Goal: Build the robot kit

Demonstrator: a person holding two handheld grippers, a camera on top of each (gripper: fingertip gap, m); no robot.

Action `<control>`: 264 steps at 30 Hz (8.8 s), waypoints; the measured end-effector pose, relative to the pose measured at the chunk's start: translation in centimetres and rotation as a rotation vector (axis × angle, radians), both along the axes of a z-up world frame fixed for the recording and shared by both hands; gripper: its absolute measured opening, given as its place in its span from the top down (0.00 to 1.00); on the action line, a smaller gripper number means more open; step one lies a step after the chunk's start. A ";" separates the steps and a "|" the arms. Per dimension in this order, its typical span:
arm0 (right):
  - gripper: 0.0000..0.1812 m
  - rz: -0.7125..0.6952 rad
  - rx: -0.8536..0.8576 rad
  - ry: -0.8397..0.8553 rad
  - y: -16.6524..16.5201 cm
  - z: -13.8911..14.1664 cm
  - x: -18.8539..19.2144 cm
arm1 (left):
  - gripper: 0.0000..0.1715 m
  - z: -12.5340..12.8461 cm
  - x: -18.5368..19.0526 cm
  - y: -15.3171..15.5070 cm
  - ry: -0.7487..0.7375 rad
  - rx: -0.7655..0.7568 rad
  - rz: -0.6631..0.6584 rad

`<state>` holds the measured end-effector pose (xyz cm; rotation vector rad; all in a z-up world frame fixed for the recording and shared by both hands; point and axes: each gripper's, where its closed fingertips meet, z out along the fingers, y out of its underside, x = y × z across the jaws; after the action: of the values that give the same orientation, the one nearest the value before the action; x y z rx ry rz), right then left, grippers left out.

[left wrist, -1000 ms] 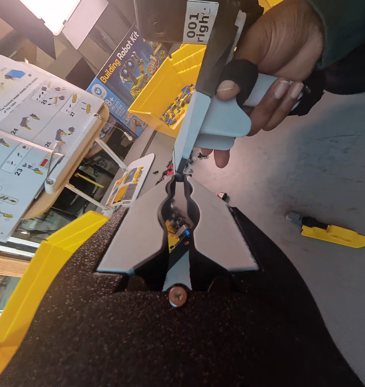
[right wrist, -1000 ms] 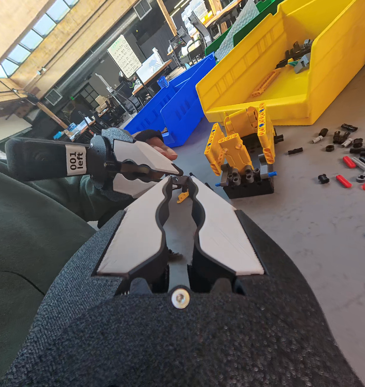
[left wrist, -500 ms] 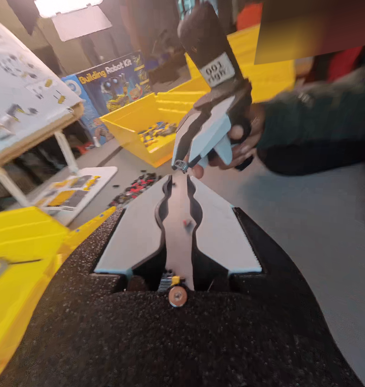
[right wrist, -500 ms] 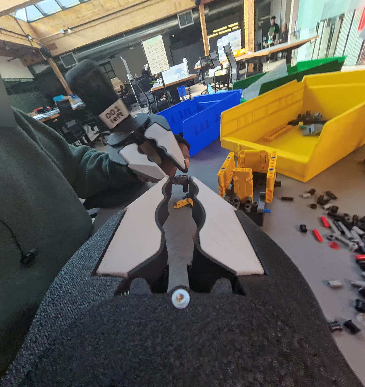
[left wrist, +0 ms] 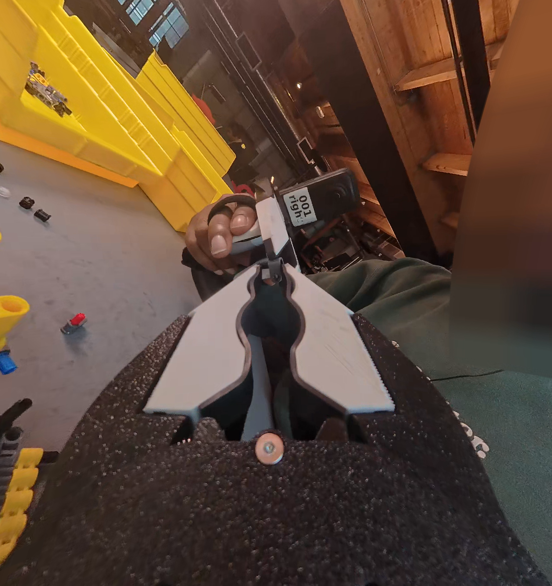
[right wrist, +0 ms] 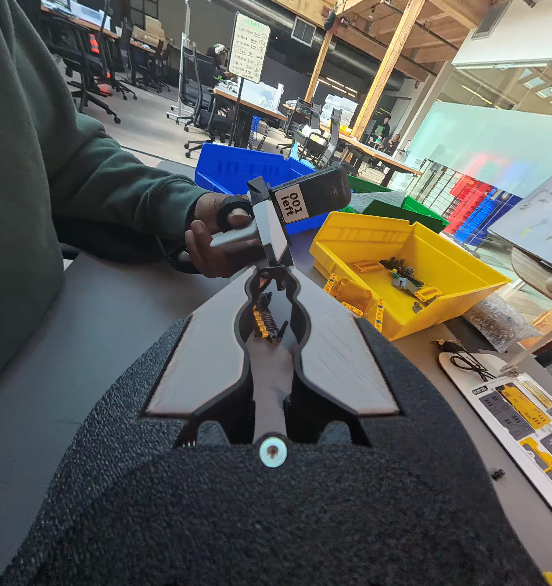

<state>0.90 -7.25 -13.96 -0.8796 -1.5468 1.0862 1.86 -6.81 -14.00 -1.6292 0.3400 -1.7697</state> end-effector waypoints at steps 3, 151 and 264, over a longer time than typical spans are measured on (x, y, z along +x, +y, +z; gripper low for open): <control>0.92 -0.024 0.042 -0.011 0.2 -0.3 -0.1 | 0.95 -0.2 0.1 0.0 0.006 -0.009 -0.003; 0.92 0.302 -0.564 -0.161 0.3 -2.3 3.5 | 0.92 -4.0 2.7 -1.9 0.562 0.545 -0.022; 0.92 0.161 -0.447 -0.156 1.3 -2.3 3.2 | 0.93 -3.4 2.5 -0.9 0.510 0.547 0.092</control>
<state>4.07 -5.99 -16.28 -1.1765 -1.5465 1.5475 4.33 -7.68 -17.40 -1.6211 0.8817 -1.0384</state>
